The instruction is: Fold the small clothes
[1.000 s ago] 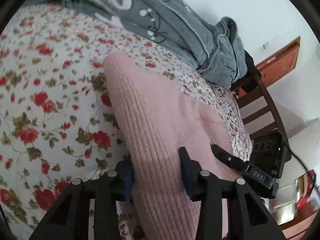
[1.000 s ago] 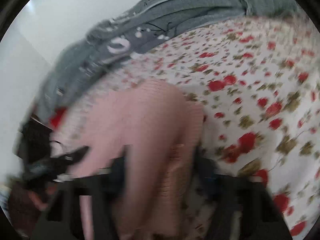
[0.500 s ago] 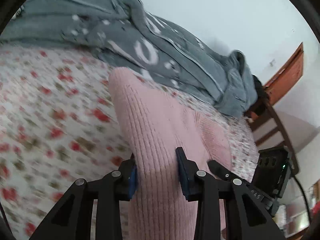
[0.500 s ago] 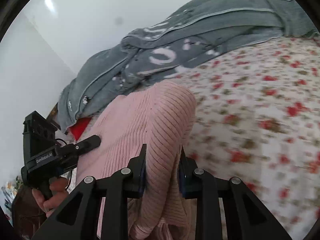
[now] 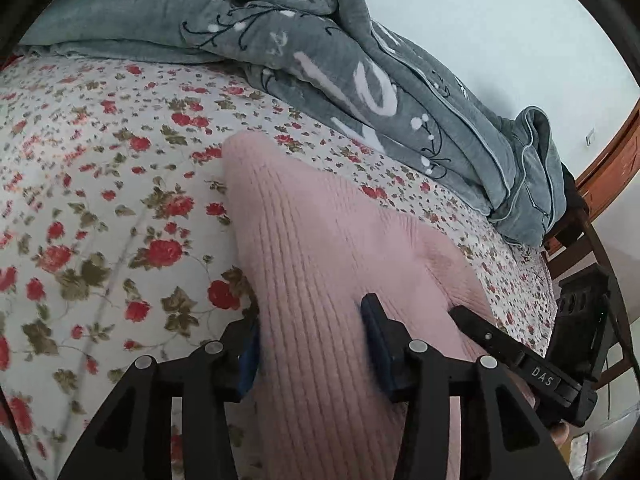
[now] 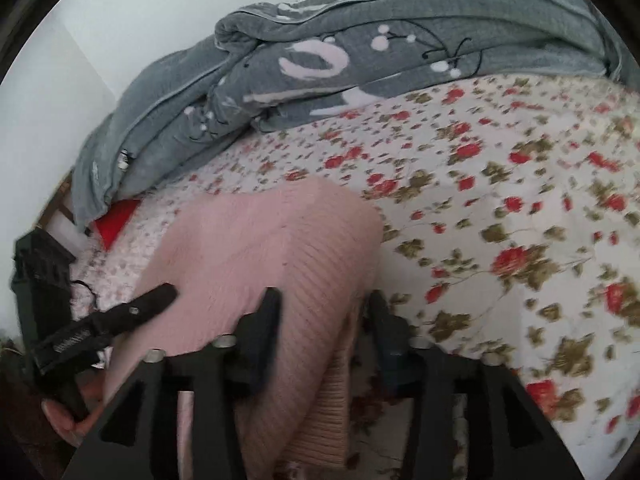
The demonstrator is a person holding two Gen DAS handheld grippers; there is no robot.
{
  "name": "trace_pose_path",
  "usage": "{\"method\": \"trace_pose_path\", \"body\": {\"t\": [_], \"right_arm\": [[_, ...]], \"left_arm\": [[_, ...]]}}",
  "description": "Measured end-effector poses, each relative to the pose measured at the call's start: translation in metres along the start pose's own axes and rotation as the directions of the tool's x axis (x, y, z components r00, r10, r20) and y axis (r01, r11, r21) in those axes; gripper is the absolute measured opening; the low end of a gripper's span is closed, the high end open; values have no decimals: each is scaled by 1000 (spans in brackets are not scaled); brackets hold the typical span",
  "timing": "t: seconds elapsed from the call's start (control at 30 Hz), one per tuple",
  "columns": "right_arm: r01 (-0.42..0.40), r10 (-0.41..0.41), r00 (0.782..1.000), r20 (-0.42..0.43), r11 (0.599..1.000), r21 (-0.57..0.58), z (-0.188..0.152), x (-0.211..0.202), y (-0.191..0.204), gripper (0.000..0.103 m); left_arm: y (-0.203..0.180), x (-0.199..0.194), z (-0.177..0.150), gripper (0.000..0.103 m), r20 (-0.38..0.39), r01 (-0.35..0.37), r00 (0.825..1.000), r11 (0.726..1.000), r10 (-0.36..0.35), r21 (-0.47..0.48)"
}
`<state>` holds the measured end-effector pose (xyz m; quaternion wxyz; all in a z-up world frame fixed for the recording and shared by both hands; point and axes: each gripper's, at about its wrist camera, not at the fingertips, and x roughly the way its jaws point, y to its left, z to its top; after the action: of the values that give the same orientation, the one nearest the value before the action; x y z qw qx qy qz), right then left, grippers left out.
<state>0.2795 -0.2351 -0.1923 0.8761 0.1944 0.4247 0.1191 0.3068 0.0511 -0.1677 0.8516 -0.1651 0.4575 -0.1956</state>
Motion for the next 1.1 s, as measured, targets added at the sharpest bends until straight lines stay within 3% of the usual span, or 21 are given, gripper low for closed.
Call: {"method": "trace_pose_path", "body": {"t": [0.07, 0.13, 0.3, 0.4, 0.47, 0.53, 0.6, 0.7, 0.87, 1.1], "right_arm": [[-48, 48, 999, 0, 998, 48, 1, -12, -8, 53], [-46, 44, 999, 29, 997, 59, 0, -26, -10, 52], [26, -8, 980, 201, 996, -87, -11, -72, 32, 48], [59, -7, 971, 240, 976, -210, -30, -72, 60, 37], [126, -77, 974, 214, 965, -228, -47, -50, 61, 13], [120, -73, 975, 212, 968, -220, -60, -37, 54, 11], [137, -75, 965, 250, 961, -240, -66, -41, 55, 11], [168, -106, 965, 241, 953, -253, -64, -38, 60, 11], [210, -132, 955, 267, 934, -289, -70, -35, 67, 11], [165, -98, 963, 250, 950, -263, -71, -38, 59, 12]], "left_arm": [[-5, -16, -1, 45, 39, -31, 999, 999, 30, 33], [-14, -33, -4, 45, 98, -57, 994, 995, 49, 78], [-43, -59, -13, 45, 216, -73, 976, 973, 25, 218], [-51, -41, -35, 39, 194, -157, 975, 947, 105, 280], [-49, -33, -53, 35, 251, -235, 954, 927, 163, 291], [-46, -34, -70, 35, 314, -256, 936, 917, 157, 305], [-42, -36, -79, 35, 350, -254, 925, 922, 145, 291], [-33, -37, -77, 36, 350, -217, 929, 943, 120, 252], [-38, -36, -84, 38, 376, -260, 913, 934, 156, 245], [-25, -35, -85, 44, 353, -212, 924, 965, 148, 151]]}}
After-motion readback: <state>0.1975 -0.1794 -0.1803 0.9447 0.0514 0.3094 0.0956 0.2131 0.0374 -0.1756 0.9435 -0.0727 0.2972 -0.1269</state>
